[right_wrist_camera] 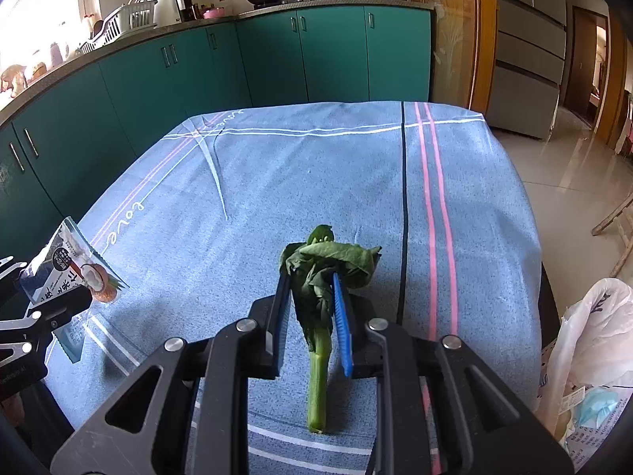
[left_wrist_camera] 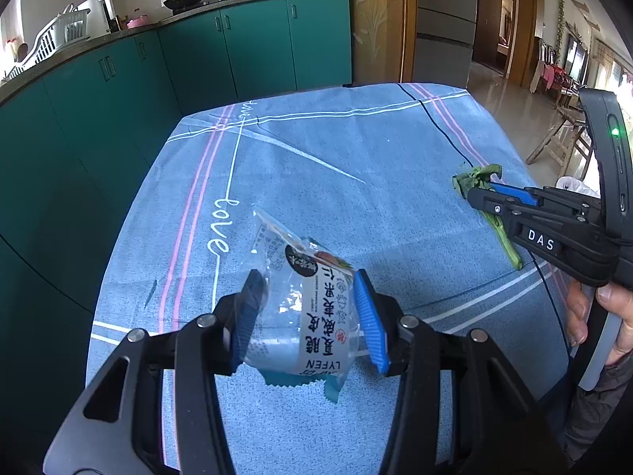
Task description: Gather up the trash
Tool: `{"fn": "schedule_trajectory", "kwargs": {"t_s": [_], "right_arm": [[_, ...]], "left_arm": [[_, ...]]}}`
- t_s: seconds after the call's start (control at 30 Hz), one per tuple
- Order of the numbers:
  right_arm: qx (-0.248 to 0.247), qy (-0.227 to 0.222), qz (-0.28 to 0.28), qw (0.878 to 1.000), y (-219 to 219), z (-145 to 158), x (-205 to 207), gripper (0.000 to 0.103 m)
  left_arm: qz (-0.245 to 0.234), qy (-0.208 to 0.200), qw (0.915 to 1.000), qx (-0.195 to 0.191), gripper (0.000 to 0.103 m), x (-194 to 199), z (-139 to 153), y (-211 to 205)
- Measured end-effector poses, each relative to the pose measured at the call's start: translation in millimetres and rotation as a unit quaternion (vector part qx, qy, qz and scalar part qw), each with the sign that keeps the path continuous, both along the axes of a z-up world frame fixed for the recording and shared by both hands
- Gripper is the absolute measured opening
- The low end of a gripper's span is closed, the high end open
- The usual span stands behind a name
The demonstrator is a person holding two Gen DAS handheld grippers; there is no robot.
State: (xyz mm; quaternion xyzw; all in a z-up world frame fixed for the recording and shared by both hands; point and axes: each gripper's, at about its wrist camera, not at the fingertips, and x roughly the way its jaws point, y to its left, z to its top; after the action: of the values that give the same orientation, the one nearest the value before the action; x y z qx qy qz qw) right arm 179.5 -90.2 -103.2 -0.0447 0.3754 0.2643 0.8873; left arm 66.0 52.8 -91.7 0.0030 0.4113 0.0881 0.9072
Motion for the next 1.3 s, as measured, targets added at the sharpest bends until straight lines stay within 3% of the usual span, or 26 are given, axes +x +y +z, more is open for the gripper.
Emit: {"fn": "schedule_trajectory", "kwargs": {"t_s": [0.43, 0.77, 0.93, 1.0, 1.07, 1.2, 1.3], "right_arm": [[0.015, -0.016, -0.025, 0.999, -17.1, 13.0, -2.2, 0.022], [0.062, -0.040, -0.118, 0.990, -108.1, 33.4, -2.3, 0.022], [0.068, -0.037, -0.203, 0.976, -176.7, 27.6, -4.0, 0.022], [0.041, -0.038, -0.258, 0.965, -201.8, 21.3, -4.5, 0.022], [0.050, -0.026, -0.289, 0.956, -224.2, 15.3, -6.0, 0.022], [0.082, 0.000, -0.362, 0.929, -271.1, 2.0, -14.1, 0.022], [0.092, 0.011, -0.384, 0.919, -287.1, -6.5, -22.7, 0.022]], "left_arm": [[-0.005, -0.009, 0.9999, 0.002, 0.048, -2.5, 5.0, -5.9], [-0.045, -0.026, 0.9986, -0.004, 0.048, 3.7, 14.3, -34.8], [-0.093, -0.026, 0.9953, -0.008, 0.048, 16.1, 14.1, -70.2], [-0.119, -0.025, 0.9925, -0.013, 0.048, 22.2, 13.9, -89.9], [-0.146, -0.024, 0.9889, -0.014, 0.048, 29.7, 14.7, -109.5], [-0.203, -0.027, 0.9785, -0.021, 0.048, 43.6, 22.7, -155.3], [-0.251, -0.037, 0.9668, -0.034, 0.048, 54.4, 33.1, -194.5]]}}
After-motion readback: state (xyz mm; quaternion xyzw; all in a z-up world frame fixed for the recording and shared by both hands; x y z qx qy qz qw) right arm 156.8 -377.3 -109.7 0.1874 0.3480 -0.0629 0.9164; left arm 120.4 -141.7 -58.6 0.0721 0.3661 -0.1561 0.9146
